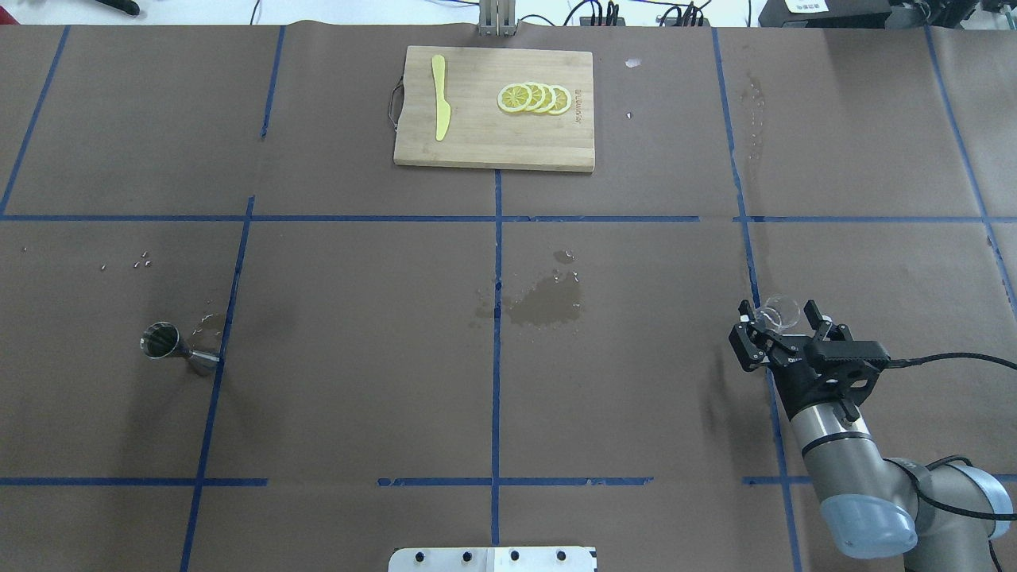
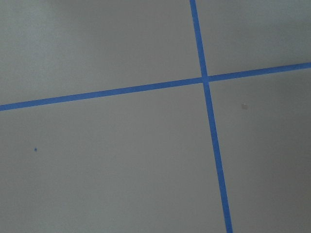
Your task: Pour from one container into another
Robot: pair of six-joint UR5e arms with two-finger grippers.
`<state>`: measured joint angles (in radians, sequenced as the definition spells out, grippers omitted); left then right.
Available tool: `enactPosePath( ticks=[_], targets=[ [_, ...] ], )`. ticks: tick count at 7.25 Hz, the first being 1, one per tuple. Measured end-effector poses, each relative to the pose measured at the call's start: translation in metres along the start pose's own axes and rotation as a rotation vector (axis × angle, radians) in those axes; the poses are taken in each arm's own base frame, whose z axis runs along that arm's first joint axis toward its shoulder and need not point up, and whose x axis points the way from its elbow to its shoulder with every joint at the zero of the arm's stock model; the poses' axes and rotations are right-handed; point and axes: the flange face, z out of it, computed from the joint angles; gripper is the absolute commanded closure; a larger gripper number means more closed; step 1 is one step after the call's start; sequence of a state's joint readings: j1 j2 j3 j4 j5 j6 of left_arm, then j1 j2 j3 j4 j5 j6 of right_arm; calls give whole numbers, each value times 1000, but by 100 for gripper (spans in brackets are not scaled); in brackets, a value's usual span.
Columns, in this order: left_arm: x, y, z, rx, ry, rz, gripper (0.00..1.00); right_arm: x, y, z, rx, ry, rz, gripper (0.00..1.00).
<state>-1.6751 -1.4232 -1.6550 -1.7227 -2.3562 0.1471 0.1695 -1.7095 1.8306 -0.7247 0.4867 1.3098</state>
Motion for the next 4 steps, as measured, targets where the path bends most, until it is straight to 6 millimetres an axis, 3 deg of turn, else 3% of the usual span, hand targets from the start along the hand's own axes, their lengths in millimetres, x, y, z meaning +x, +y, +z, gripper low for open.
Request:
enactPosePath(
  ticks=[2, 4],
  targets=[
    [0, -1, -1, 7, -1, 9, 0, 3, -33, 12, -62, -3, -10, 0],
    [0, 0, -1, 18, -3, 22, 0, 24, -72, 45, -220, -4, 5, 0]
  ],
)
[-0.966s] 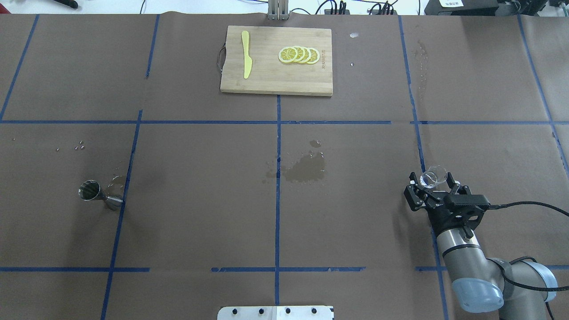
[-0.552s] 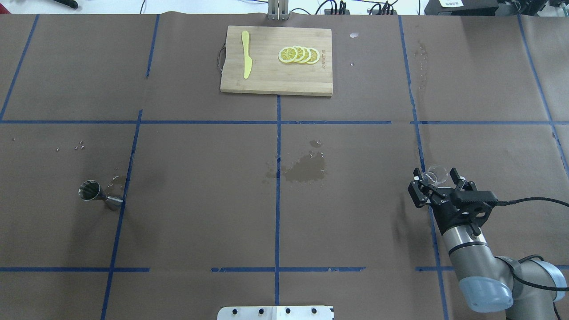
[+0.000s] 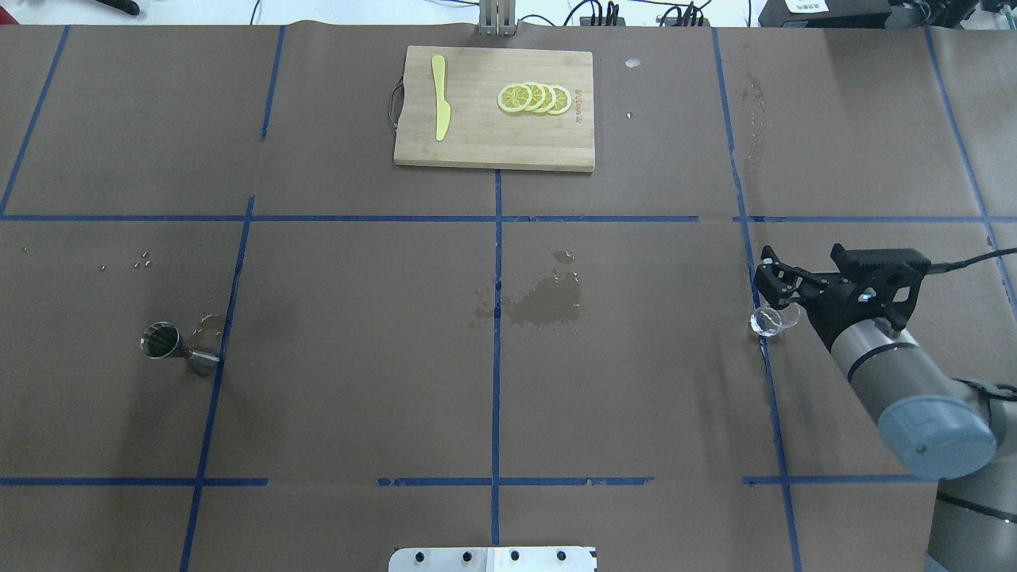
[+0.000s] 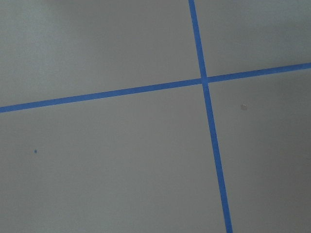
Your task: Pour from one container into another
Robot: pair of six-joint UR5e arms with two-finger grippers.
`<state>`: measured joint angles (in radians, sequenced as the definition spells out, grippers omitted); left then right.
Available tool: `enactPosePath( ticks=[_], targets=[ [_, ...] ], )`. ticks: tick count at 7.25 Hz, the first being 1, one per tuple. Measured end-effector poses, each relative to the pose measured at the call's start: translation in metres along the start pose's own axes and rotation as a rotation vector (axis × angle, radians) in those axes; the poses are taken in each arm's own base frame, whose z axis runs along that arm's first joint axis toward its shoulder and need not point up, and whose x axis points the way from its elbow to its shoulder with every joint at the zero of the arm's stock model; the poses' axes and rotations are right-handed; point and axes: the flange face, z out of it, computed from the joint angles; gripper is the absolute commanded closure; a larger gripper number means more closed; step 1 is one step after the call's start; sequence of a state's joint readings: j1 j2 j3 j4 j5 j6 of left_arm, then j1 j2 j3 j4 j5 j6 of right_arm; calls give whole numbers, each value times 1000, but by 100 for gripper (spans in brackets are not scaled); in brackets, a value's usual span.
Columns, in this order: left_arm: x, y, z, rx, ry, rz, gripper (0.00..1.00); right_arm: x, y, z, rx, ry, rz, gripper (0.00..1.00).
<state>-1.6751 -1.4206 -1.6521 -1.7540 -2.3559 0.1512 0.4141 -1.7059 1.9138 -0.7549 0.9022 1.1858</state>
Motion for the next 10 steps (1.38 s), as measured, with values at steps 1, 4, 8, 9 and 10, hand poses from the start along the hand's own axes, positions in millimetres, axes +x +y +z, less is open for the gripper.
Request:
enactPosePath(
  ticks=[1, 4, 8, 9, 10],
  targets=[
    [0, 1, 0, 9, -2, 10, 0, 21, -30, 12, -100, -10, 6, 0],
    [0, 1, 0, 18, -3, 20, 0, 129, -124, 30, -451, -40, -91, 0],
    [1, 0, -1, 30, -6, 33, 0, 273, -215, 8, -820, -106, -194, 0],
    [1, 0, -1, 32, -6, 34, 0, 316, -215, 5, -881, -109, -225, 0],
    [1, -1, -1, 33, -6, 35, 0, 361, -206, 1, -930, -111, -224, 0]
  ],
)
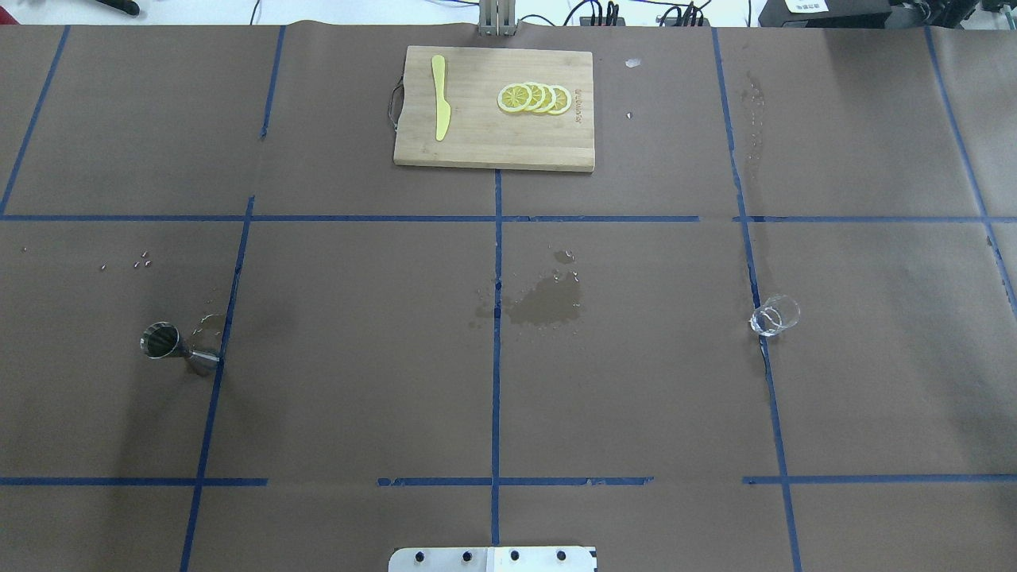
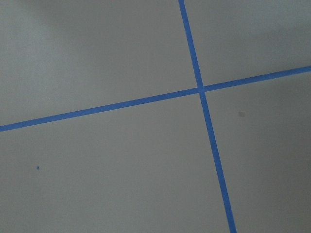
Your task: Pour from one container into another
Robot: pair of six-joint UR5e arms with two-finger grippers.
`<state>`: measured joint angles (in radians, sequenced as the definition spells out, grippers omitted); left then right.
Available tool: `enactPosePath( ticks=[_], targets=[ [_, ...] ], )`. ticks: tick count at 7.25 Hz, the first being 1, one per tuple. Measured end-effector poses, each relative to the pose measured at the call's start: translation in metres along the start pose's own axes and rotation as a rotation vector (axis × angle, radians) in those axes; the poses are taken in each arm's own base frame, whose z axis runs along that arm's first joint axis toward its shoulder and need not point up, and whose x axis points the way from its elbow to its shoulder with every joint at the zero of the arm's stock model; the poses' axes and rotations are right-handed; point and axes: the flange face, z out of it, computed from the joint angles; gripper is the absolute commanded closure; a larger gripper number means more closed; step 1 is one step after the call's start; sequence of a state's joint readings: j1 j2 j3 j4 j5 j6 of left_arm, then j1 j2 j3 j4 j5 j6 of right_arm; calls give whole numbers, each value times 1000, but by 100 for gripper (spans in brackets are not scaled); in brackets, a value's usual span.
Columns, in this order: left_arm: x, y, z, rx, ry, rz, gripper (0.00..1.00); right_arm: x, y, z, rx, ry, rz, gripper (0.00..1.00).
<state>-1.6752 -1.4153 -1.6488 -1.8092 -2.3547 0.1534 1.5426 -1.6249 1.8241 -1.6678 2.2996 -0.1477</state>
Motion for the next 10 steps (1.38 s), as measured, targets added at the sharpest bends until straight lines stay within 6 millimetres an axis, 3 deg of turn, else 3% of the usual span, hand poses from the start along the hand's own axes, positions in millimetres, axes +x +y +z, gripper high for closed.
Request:
enactPosePath(
  ticks=[2, 4, 8, 10],
  targets=[
    [0, 0, 0, -1, 1, -1, 0, 53, 43, 26, -69, -29, 78, 0],
    [-2, 5, 2, -12, 2, -12, 0, 76, 80, 37, -91, -43, 145, 0],
    [-2, 7, 4, -10, 0, -9, 0, 78, 88, 29, -71, -43, 152, 0],
    [-4, 11, 6, -18, -9, -15, 0, 81, 97, 34, -89, -26, 151, 0]
  ],
)
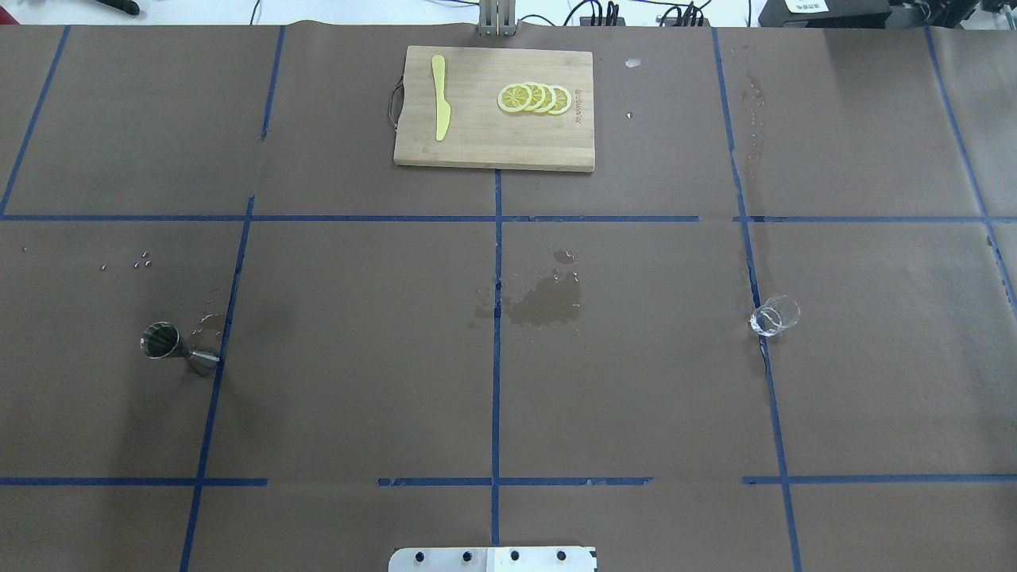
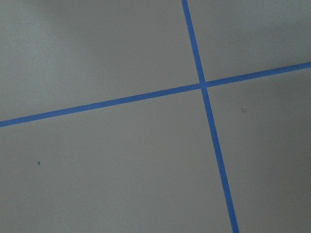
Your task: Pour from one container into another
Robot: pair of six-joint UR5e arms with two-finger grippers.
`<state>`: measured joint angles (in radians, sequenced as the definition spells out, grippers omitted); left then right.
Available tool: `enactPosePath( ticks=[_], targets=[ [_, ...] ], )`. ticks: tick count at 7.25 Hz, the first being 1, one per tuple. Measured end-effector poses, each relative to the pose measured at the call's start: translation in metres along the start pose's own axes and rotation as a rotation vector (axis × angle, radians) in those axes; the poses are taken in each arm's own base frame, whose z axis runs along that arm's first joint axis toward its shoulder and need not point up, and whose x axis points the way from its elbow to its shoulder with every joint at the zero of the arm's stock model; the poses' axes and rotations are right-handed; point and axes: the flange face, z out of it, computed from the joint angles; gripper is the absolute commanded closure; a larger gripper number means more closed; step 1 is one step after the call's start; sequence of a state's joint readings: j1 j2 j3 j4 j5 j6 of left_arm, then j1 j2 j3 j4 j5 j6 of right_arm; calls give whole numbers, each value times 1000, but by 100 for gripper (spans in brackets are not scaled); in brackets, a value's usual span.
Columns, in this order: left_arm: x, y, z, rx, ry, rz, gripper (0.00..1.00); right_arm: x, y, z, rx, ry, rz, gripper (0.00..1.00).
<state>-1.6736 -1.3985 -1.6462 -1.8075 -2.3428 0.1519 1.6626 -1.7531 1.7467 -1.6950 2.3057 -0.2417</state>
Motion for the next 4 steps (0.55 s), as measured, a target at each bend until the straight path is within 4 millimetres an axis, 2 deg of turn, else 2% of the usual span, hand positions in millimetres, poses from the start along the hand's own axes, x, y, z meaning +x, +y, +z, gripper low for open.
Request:
enactPosePath(
  ticks=[2, 4],
  targets=[
    [-3, 6, 4, -13, 2, -12, 0, 3, 6, 11, -21, 12, 2, 0],
    [-3, 8, 7, -21, 9, -18, 0, -6, 3, 22, -38, -4, -19, 0]
  ],
)
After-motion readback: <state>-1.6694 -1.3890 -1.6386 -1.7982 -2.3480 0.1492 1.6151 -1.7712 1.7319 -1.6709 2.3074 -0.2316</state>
